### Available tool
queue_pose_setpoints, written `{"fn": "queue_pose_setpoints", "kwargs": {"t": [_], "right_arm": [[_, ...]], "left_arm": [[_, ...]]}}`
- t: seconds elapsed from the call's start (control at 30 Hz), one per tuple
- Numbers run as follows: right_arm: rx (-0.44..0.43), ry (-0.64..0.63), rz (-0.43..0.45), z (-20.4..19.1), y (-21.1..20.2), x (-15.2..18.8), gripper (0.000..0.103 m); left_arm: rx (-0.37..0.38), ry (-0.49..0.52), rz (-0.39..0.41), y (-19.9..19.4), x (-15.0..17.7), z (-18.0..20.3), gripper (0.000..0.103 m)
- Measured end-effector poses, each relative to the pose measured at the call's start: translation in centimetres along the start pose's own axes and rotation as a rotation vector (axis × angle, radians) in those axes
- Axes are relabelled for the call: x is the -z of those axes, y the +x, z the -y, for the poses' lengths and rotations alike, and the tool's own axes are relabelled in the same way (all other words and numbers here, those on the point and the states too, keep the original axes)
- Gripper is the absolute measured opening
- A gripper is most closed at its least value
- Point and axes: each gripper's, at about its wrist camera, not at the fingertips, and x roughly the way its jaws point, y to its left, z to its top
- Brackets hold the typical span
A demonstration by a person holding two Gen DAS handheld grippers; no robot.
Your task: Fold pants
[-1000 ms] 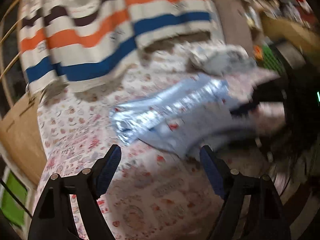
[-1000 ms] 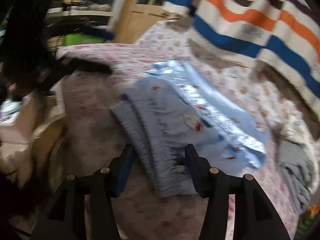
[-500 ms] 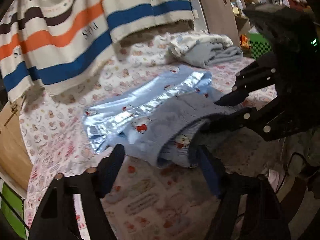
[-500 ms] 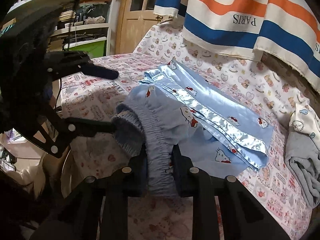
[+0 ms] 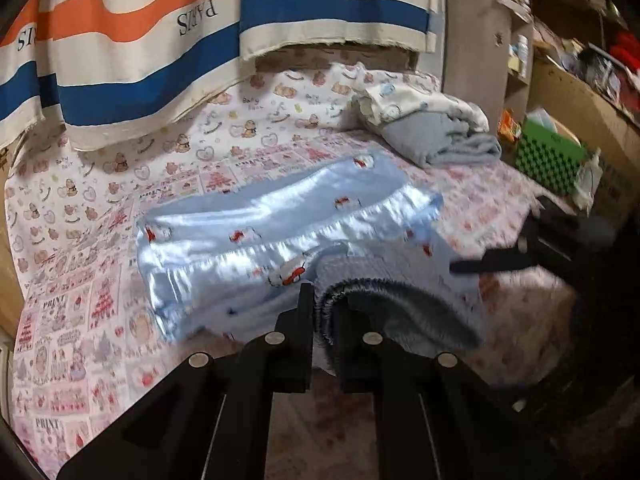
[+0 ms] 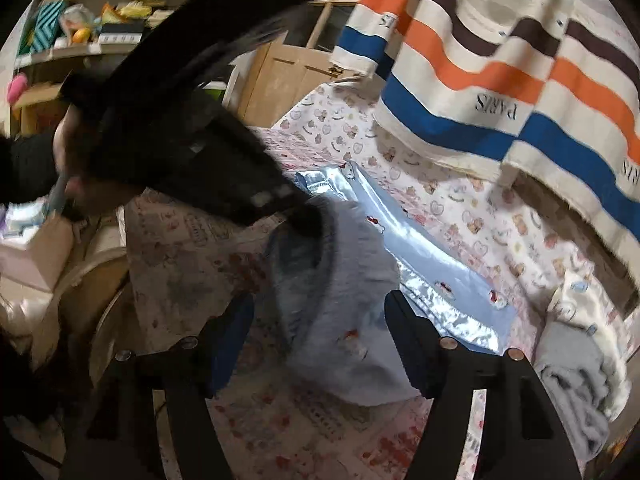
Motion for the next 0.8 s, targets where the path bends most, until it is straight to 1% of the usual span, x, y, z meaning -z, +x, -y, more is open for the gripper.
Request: {"fn": "queue_pose_setpoints", "kwargs": {"t": [0.07,0.13,0.2,0.3,0.43,0.53,0.57,0.63,0.67,0.73,0.8], "right_arm": [[0.030,-0.024,-0.025,0.0,0.7,0.1,0.069],[0.061,0.010,-0.061,0.8,1.4,0.2,0.069],[0.068,0.051,-0.078,1.6,1.7,0.4,0.069],[0.071,0.056,-0.097,2.5,2.3,0.9,0.069],[0.065,-0.006,-0.119,2.6,2.9,1.0,0.069],[0.080,-0.086,-0.111,2.5,2.8,0.8,0.069],[0.076,-0.099,-0.111,2.4,2.8,0.8,0.069],[0.030,-0.124,-0.121,2.4,2.8,0.9,0.069],[0.024,-0.137,-0.124,2.3,2.8,1.0,0.069],[0.044,-0.182,-0.142,1.9,3.0,1.1,0.069],[0.053,-0.214,-0.119,1.9,2.9,1.1,0.069]], "left_arm": [[-0.004,-0.017,0.003,0.0,-0.8,-0.7,0.008],[-0.008,-0.028,0.007,0.1,-1.5,-1.4,0.008],[-0.015,-0.051,0.014,0.3,-1.9,-2.3,0.008],[0.017,-0.091,0.000,0.9,-2.2,-3.4,0.008],[0.037,-0.099,-0.010,1.4,-2.5,-3.7,0.008],[0.078,-0.134,-0.012,1.3,-2.6,-4.2,0.008],[0.075,-0.135,-0.009,1.3,-2.7,-4.3,0.008],[0.055,-0.125,0.002,1.2,-3.0,-4.4,0.008],[0.056,-0.124,0.003,1.2,-3.1,-4.5,0.008],[0.072,-0.135,-0.001,1.4,-3.3,-4.7,0.008],[0.075,-0.139,-0.001,1.6,-3.5,-4.9,0.008]]}}
